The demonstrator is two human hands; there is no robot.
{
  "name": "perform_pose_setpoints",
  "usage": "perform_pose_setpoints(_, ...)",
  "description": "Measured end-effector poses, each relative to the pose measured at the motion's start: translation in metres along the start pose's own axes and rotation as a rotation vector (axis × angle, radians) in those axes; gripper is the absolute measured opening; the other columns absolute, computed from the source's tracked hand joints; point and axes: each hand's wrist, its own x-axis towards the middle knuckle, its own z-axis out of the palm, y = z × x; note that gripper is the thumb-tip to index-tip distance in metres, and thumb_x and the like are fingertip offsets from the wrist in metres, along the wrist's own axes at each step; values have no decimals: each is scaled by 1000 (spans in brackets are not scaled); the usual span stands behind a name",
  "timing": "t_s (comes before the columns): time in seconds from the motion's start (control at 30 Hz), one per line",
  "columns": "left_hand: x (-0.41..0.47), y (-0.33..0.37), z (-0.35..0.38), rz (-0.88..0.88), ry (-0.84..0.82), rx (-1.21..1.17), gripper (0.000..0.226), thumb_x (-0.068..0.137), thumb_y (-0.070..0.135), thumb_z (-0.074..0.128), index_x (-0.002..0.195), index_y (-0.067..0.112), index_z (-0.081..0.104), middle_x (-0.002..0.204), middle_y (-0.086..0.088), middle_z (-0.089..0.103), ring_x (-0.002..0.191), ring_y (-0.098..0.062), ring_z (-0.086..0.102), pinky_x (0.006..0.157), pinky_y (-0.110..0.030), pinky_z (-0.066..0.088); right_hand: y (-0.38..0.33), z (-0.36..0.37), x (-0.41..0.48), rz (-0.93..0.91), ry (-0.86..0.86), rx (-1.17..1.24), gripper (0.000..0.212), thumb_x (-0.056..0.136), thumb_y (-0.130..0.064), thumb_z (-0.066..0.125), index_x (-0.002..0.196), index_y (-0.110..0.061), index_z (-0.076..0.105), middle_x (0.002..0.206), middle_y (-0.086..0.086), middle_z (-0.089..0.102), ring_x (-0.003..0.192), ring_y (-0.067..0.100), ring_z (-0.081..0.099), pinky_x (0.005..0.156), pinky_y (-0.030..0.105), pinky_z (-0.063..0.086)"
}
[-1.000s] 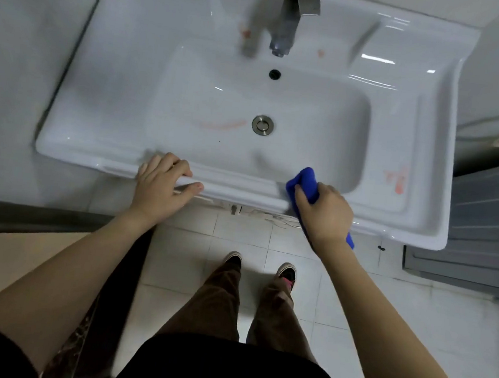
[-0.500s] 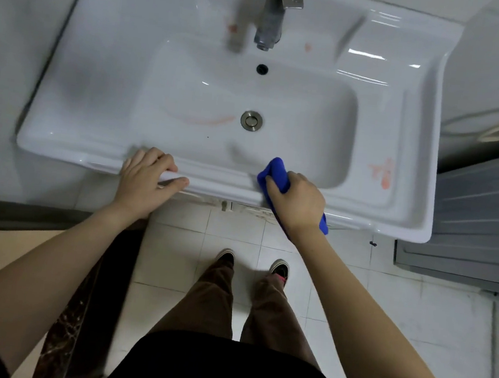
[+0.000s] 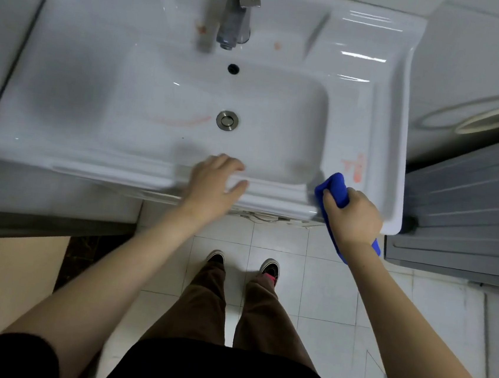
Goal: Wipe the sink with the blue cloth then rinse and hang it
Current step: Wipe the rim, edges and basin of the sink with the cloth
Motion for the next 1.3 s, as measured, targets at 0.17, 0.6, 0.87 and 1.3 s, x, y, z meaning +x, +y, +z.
perform_pose_setpoints(0.17,0,60,78,116,-78,129,28,89,43,62,104,20,68,106,5,66,101,-24,54,86,-37,38,19,-6,5,-150,-31,-7,44,91,-47,52,65,-13,43,61,2,49,52,21,44,48,31,37)
perform_pose_setpoints(0.6,-2,66,87,-9,48,81,26,77,49,65,87,26,71,95,13,65,91,-20,52,83,-34,42,95,-50,46,-317,-104,41,35,85,-51,63,68,-22,52,68,-6,55,63,19,54,51,31,40)
perform_pose_setpoints(0.87,3,64,94,-86,88,64,37,73,63,63,81,29,72,90,14,63,86,-15,50,79,-27,35,89,-46,124,-415,-7,9,31,85,-48,65,86,-17,61,81,-6,51,72,19,48,60,30,34)
perform_pose_setpoints(1.3,-1,64,93,-42,127,64,39,75,61,59,81,26,73,85,9,65,85,-20,56,77,-29,41,108,-49,57,-309,-86,176,25,82,-49,69,76,-30,55,71,-15,49,62,5,50,57,22,35)
